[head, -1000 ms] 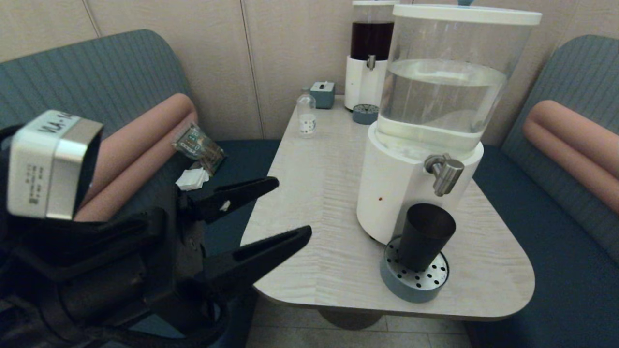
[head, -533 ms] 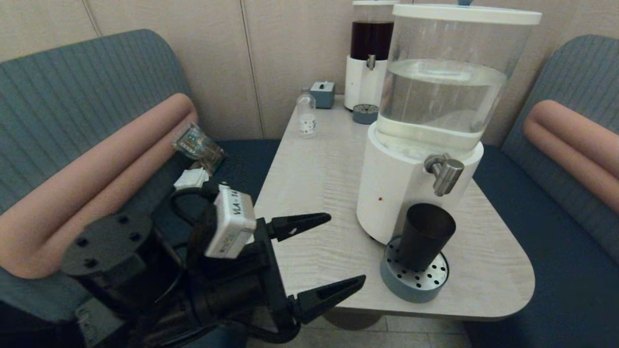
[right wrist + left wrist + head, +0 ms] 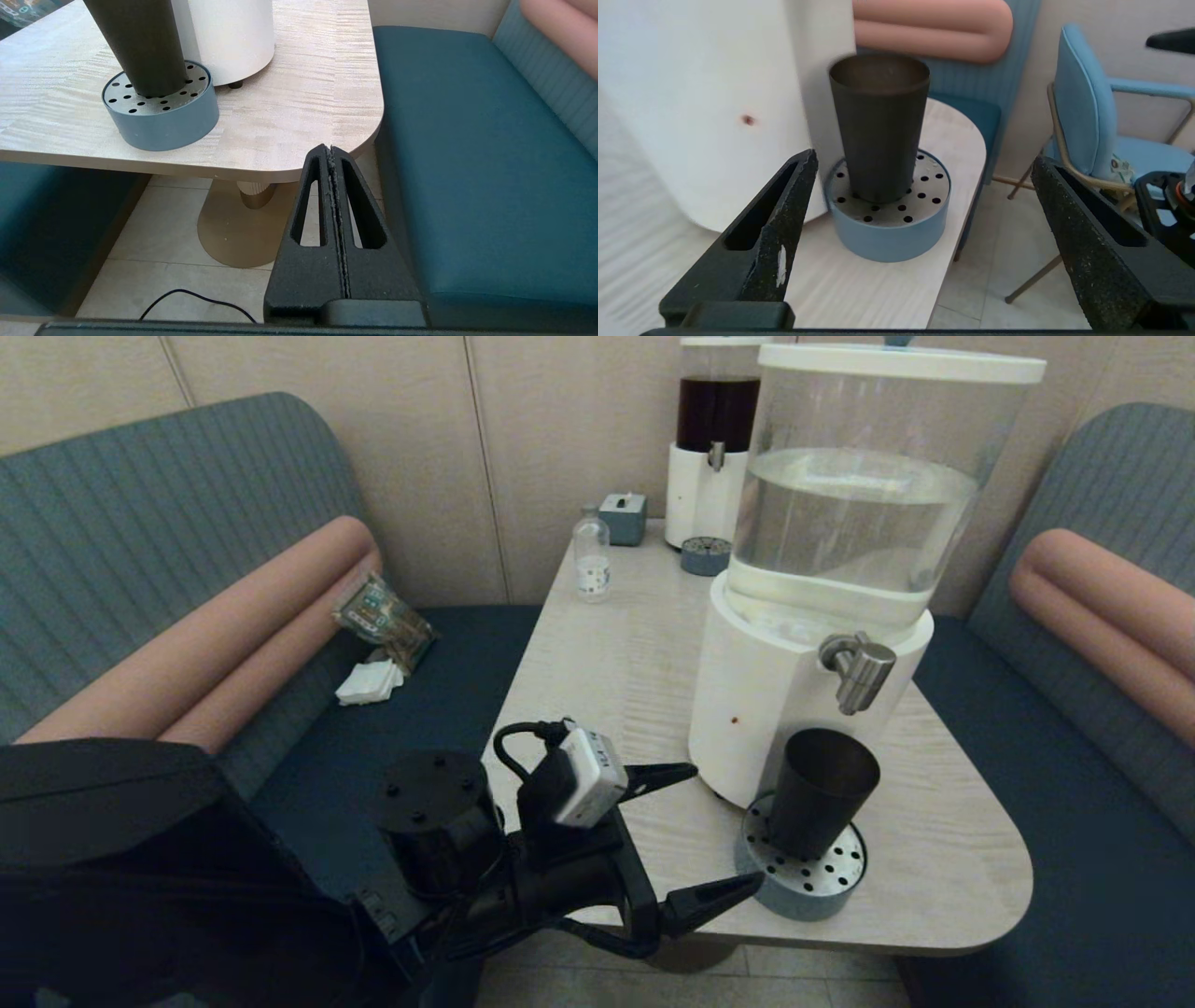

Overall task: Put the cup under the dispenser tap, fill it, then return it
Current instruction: Place the cup next to the water dispenser

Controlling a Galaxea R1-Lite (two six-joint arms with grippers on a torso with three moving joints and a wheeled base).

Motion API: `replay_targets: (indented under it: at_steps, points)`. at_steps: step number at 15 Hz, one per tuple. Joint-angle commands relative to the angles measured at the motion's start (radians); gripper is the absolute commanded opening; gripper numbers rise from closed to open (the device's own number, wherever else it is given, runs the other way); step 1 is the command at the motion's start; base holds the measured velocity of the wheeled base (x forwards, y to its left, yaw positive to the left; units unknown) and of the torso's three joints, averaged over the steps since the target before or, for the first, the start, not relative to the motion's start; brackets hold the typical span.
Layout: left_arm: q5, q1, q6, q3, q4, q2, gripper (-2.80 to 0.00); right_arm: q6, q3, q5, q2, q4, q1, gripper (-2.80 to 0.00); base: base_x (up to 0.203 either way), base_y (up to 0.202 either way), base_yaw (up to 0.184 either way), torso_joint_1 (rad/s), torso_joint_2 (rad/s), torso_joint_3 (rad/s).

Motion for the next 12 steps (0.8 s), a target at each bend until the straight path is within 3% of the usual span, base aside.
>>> replay_targets:
  at_steps: [1,12]
  points:
    - [-0.002,-0.005,0.000,-0.035,-0.009,0.055,0.00,0.000,0.014,0.000,0.002,-0.001,0.000,-2.80,0.000,0.000,0.000,0.000,0.00,0.000]
    - [0.001,-0.036,-0.006,-0.197,-0.009,0.203,0.00,0.000,0.015,0.000,0.002,-0.001,0.000,-2.80,0.000,0.000,0.000,0.000,0.00,0.000]
